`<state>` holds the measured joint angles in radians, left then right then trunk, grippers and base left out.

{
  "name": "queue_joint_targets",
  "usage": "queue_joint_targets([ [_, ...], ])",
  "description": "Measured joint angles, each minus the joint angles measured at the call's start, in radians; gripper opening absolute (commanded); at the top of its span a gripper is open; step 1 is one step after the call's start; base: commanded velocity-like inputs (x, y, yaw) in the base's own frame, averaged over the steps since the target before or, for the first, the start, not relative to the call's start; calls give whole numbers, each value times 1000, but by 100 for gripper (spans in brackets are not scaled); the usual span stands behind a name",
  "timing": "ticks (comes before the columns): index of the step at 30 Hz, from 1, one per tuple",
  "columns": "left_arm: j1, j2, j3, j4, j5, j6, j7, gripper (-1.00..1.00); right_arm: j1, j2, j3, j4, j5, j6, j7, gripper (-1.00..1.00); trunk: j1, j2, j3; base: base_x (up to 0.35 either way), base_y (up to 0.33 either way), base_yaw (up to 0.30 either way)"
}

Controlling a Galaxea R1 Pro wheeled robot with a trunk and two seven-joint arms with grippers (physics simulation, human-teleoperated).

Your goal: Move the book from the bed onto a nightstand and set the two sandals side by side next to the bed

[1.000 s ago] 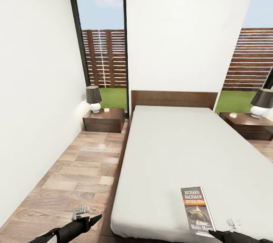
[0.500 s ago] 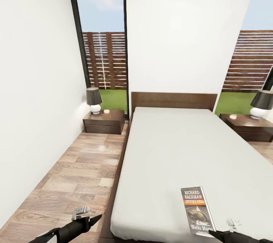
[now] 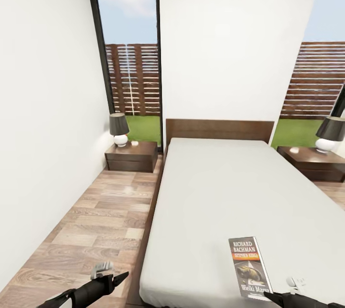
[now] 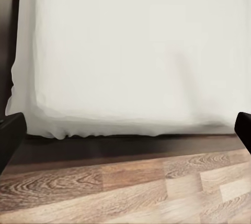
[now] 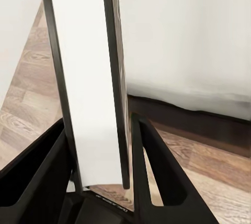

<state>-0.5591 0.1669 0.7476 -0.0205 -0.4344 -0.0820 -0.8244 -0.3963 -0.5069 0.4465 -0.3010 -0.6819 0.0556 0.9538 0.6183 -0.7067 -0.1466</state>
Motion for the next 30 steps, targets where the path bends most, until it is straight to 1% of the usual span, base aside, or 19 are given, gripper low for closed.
queue_joint_targets([
  [11, 0, 0, 0, 0, 0, 0, 0, 100, 0, 0, 0, 1, 0, 0, -1, -100, 0, 0, 17, 0, 0, 0],
  [22, 0, 0, 0, 0, 0, 0, 0, 100, 0, 0, 0, -1, 0, 0, -1, -100, 0, 0, 22, 0, 0, 5],
  [25, 0, 0, 0, 0, 0, 0, 0, 100, 0, 0, 1, -1, -1, 0, 0, -100, 0, 0, 22, 0, 0, 137],
  [30, 0, 0, 0, 0, 0, 0, 0, 100, 0, 0, 1, 0, -1, 0, 1, -100, 0, 0, 24, 0, 0, 246],
])
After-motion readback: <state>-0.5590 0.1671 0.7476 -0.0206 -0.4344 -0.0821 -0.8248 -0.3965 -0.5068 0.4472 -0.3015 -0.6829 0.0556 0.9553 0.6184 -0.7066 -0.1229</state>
